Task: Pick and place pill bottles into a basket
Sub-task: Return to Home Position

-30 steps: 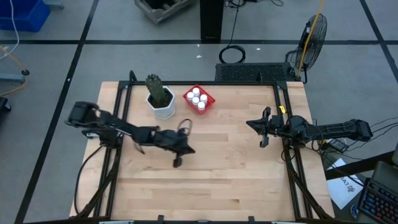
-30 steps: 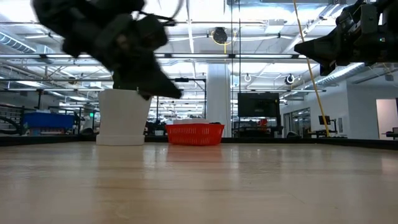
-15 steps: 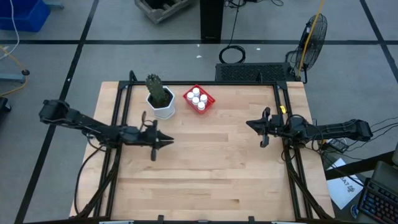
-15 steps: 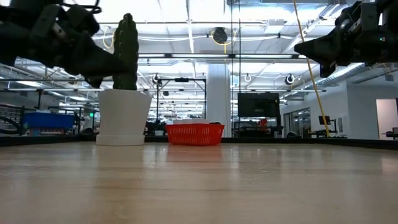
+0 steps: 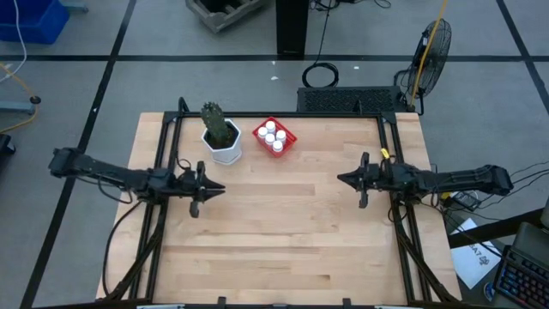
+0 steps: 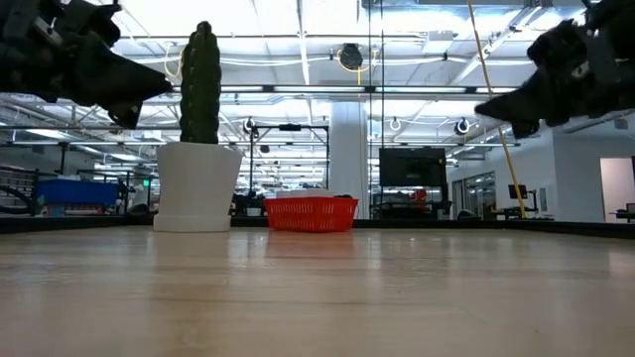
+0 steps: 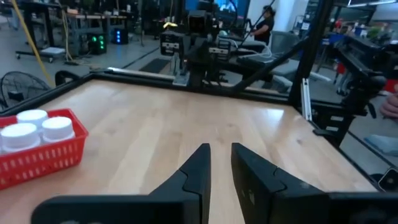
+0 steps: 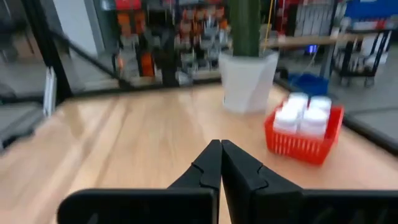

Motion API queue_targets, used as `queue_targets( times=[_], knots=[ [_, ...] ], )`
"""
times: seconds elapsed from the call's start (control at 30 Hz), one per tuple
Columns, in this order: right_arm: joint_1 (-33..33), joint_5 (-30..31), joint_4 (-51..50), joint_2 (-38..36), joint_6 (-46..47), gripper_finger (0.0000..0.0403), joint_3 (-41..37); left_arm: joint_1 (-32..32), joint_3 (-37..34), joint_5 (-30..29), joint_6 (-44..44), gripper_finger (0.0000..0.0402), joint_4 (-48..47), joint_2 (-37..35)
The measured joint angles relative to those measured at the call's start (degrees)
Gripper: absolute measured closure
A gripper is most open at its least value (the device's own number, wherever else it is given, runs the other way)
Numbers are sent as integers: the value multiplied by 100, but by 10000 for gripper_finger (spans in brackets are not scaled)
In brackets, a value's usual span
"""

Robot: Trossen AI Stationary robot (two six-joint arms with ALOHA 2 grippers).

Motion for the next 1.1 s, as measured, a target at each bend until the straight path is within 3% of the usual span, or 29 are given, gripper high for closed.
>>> queue_targets(
  times=[0.53,1.1],
  knots=[
    [-2,5,-1162,-1648,-48,399,32,12,2,-50,124,334,-2853,-3007],
    [-20,160,-990,-1736,-287,399,-215,12,4,-207,-12,334,-2924,-2989]
  ],
)
